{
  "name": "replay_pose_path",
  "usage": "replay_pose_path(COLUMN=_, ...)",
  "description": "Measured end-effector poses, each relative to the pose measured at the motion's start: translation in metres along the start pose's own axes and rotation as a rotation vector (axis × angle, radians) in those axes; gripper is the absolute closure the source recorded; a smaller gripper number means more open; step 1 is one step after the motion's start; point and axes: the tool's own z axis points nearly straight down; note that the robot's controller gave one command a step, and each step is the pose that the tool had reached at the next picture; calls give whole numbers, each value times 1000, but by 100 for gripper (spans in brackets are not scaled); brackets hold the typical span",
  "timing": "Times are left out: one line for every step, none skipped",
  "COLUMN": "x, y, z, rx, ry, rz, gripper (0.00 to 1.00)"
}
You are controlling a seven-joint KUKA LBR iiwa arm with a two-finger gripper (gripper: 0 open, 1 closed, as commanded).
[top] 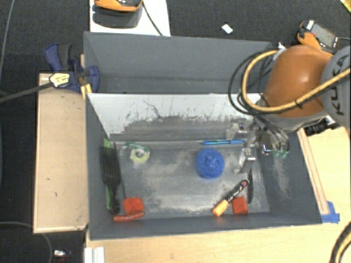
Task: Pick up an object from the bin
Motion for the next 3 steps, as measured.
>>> replay_pose_path(x=-1, y=0, z=-5, rx=1, ry=-8, rz=-1, gripper=0)
replay_pose_path(x=-17, y=4, z=56, rx=1, ry=-13, rz=-95, gripper=0)
replay_pose_path(x=-7, y=5, z=45, rx=3, ry=-7, rz=-366, gripper=0)
